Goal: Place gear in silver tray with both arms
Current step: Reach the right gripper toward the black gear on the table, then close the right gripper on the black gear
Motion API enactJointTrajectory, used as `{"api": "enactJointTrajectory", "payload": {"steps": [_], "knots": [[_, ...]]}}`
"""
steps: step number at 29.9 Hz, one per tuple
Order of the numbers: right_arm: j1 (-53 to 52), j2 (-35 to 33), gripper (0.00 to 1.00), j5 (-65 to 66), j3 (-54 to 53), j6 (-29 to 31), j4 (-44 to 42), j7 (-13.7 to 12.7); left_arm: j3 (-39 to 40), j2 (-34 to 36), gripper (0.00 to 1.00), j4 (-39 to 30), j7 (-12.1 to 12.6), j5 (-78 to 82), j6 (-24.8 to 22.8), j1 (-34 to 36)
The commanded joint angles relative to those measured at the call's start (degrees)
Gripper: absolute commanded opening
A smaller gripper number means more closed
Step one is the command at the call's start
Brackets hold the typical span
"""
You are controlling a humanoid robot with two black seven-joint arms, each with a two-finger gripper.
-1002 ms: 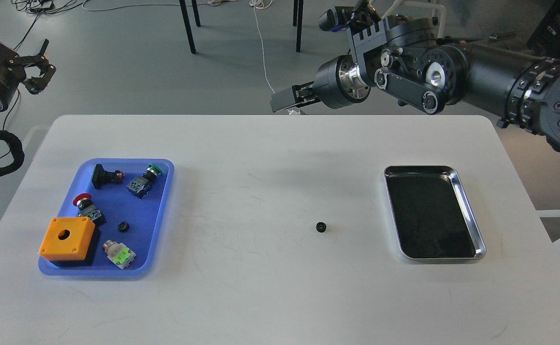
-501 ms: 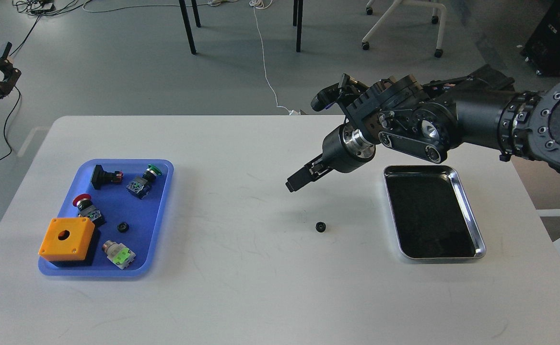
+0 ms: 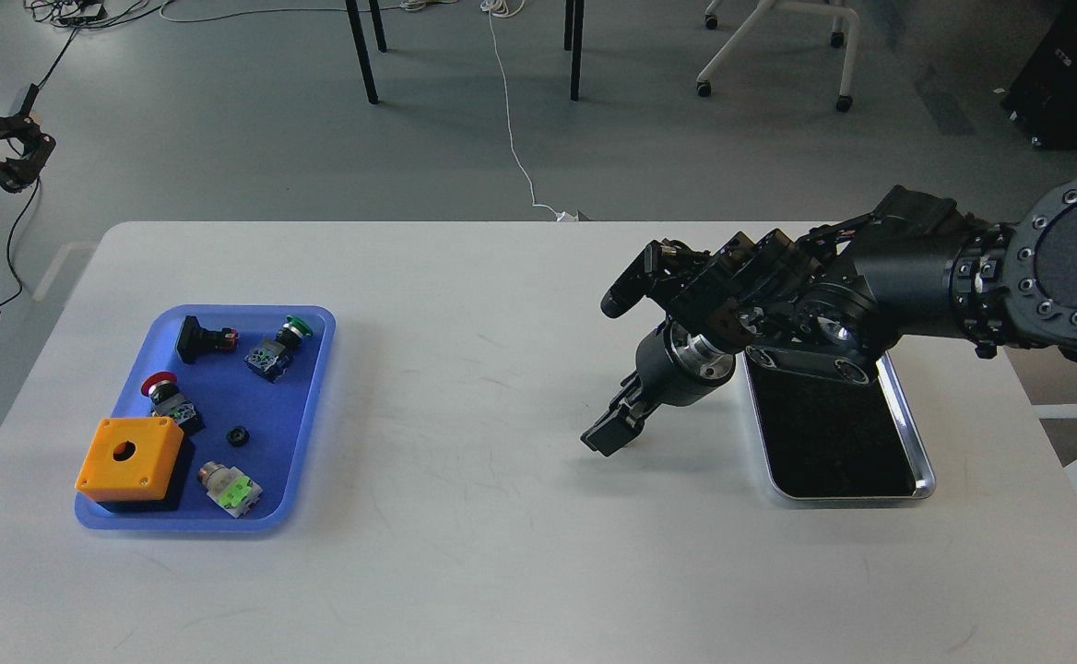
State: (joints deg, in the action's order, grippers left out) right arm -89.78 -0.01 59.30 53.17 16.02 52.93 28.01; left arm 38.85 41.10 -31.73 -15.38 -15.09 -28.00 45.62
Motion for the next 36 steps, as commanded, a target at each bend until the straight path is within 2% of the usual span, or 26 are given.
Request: {"api": "enactJointTrajectory", "payload": {"steps": [1,7,11,14,19,26,33,36], "knots": [[2.0,0.0,0.90,1.1,0.1,-0.6,-0.1,0.0,0.0,-0.1,0.98,0.0,0.0,0.0,0.0,0.0],[4.6,0.0,0.76,4.2,0.1,-1.3,-0.4,0.0,0.0,0.0,0.98,0.0,0.0,0.0,0.0,-0.5],[4.7,0.0,0.70,4.2,0.0,-1.3,-0.7,0.0,0.0,-0.1,0.98,0.0,0.0,0.0,0.0,-0.8],[4.8,0.0,0.69,4.2,-0.1,-1.7,-1.7,0.0,0.0,-0.8,0.98,0.0,0.0,0.0,0.0,-0.8],[5.7,0.0,0.68,4.2,-0.2,-6.0,-2.2,0.0,0.0,-1.4,0.98,0.0,0.0,0.0,0.0,-0.8],[6.5,0.0,0.67,4.2,-0.2,-6.6,-2.2,0.0,0.0,-1.1,0.98,0.0,0.0,0.0,0.0,-0.8],[6.7,0.0,0.56,4.2,-0.2,-6.7,-3.4,0.0,-0.1,-1.1,0.98,0.1,0.0,0.0,0.0,-0.9],[7.2,0.0,0.56,4.2,-0.2,-6.7,-3.6,0.0,-0.1,-1.2,0.98,0.1,0.0,0.0,0.0,-0.9]]}}
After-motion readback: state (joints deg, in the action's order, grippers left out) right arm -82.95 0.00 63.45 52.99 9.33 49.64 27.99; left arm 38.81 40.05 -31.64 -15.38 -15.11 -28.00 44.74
